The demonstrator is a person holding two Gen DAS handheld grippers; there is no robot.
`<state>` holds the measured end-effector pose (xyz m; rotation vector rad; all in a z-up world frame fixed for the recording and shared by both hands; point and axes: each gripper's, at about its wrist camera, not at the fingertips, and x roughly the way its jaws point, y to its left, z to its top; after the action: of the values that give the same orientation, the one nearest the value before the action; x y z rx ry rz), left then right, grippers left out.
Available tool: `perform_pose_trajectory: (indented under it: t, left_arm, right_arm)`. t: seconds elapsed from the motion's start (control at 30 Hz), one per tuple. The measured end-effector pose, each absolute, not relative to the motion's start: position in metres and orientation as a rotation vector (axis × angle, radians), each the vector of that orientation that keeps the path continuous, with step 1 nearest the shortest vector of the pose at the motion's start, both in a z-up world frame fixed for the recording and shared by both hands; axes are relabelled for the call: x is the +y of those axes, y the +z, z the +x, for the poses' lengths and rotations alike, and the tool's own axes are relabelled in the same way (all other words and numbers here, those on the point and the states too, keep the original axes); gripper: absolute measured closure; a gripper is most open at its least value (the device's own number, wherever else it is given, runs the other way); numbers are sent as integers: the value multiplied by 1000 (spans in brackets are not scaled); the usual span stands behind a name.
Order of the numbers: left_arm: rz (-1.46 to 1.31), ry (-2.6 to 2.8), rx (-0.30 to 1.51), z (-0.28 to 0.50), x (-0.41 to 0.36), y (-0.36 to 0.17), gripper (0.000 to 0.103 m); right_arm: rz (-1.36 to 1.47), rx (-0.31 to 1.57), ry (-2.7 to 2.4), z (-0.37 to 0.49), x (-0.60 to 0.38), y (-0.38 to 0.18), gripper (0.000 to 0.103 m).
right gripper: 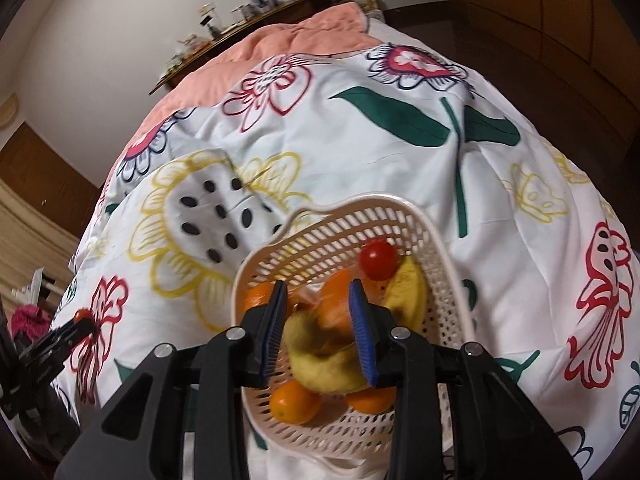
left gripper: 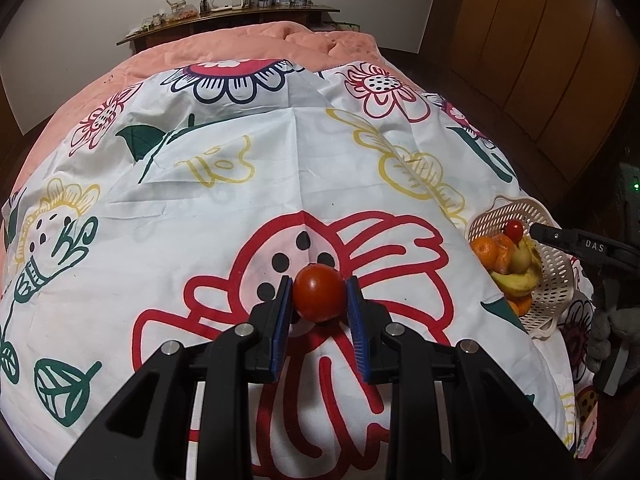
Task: Organize fruits
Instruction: 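Carry the yellow fruit into the basket with the right tool while the left tool holds the tomato, then carry the tomato to the basket with the left tool and release it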
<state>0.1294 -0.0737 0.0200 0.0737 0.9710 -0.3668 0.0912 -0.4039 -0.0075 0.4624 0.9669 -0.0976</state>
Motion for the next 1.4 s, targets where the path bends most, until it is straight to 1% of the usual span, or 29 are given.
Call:
perform_pose_trajectory:
  t: [0.03,0.07,0.27,0.37,0.43,0.47,0.8,0.93,1.17,1.4]
  left_arm:
    - [73,-366,972,130,-74,20,75]
    - [71,-366,974,130,-73,20,75]
    - [69,-367,975,130,-73,20,75]
    - [69,-367,975,130,-73,19,75]
    - [69,-367,975,130,-73,19,75]
    - [70,-368,974,129,-73,20,75]
    - [69,-401,973,120,-83,25,75]
    - [83,-416,967,115,-91,28,75]
    - [143,-477,960,105,-122,35,75]
    - [213,-558,984,96,-168,30,75]
  right_arm:
    - [470,966,-104,91,-406,-8,60]
    - [475,964,-112,91,-408,-9,59]
    - [486,960,-112,89,-408,-11,58]
    - [490,950,-110,88,-407,-9,55]
    - [490,941,-113,87,-407,-8,48]
    - [487,934,-115,86,-406,-7,47]
    - [514,921,-113,79,-407,-8,47]
    - [535,908,-110,74,-409,-10,44]
    - [545,874,-135,63,-418,-8,44]
    - [560,840,-146,52,-429,-7,44]
